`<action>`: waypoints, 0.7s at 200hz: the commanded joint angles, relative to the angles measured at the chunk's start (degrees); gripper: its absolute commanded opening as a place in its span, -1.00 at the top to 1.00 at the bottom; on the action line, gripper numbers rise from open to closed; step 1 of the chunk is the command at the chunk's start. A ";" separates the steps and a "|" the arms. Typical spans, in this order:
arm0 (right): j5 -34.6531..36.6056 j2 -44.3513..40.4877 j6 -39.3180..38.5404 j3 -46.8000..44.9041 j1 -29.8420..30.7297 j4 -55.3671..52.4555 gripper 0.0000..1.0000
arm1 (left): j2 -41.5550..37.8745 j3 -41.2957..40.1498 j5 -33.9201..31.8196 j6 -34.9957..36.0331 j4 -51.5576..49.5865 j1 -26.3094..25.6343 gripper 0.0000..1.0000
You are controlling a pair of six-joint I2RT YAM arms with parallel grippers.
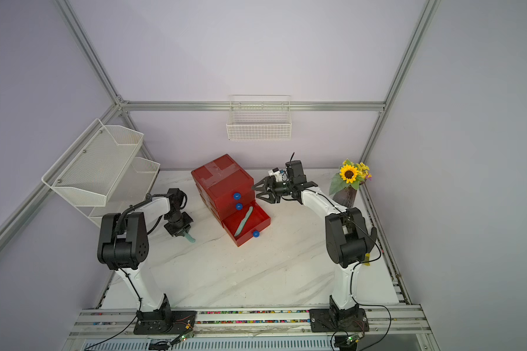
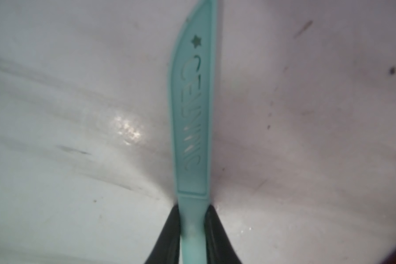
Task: Place the fruit knives into the drawer by color
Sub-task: Pick up the fruit knife from the center of the board.
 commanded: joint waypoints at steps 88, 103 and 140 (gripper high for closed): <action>1.53 -1.24 -2.34 -2.73 0.45 0.31 -0.11 | -0.88 -7.97 3.45 9.51 1.21 -2.09 0.68; 2.24 -1.92 -2.39 -4.12 0.50 0.84 -0.11 | -2.37 -9.11 4.95 11.27 0.27 -4.26 0.68; 4.00 -4.09 -2.19 -8.11 0.63 1.73 -0.11 | -9.35 -13.32 5.31 12.21 -1.70 -12.99 0.65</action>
